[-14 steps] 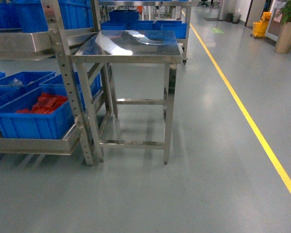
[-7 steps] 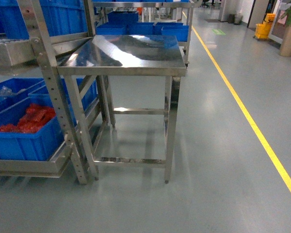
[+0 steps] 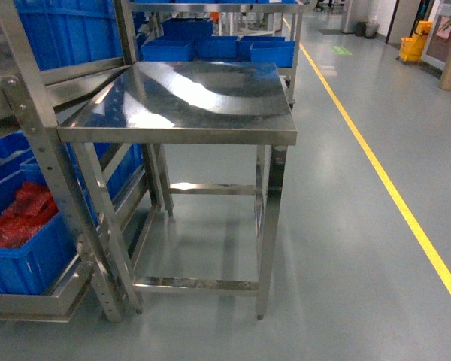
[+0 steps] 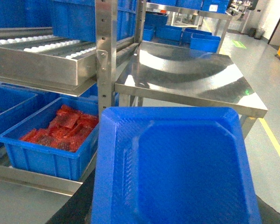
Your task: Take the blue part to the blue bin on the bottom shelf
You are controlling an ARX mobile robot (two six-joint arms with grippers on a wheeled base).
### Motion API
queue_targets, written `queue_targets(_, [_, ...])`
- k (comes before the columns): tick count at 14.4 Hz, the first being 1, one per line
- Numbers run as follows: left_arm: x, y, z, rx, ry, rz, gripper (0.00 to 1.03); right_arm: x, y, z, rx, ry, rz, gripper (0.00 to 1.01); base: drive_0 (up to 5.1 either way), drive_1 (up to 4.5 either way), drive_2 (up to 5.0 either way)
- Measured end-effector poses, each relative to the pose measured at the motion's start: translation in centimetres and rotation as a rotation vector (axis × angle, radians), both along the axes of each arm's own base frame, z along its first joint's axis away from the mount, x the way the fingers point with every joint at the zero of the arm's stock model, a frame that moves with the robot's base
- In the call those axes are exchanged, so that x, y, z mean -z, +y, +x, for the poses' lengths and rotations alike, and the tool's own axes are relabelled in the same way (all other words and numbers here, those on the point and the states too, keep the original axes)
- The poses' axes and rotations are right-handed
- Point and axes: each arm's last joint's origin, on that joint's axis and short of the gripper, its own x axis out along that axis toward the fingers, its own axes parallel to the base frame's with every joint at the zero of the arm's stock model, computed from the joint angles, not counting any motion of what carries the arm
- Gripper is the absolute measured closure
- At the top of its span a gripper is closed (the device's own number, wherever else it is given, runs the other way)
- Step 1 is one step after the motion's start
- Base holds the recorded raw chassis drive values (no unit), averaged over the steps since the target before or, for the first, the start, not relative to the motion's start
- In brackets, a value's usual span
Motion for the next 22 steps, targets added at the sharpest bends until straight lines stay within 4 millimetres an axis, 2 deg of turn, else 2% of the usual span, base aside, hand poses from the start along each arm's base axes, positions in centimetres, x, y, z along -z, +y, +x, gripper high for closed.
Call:
queue_targets(3, [-0.04,0.00,0.00,0.000,-0.004,0.000,0.60,0.01,0.00,0.00,0.000,0.001,0.000,0.03,0.0,4.25,-4.3])
queue_targets(6, [0.00,0.00,0.02,0.001,0.000,0.000,0.60,-0.03,0.00,0.00,0.000,-0.003,0.000,0.03,0.0,0.00,0.0])
queue_targets(22, [-0.01,0.00,-0.01,0.001,-0.001,-0.001,0.60,-0.01,0.00,0.00,0.000,-0.001,0.000,0.03,-4.9,2.56,2.6])
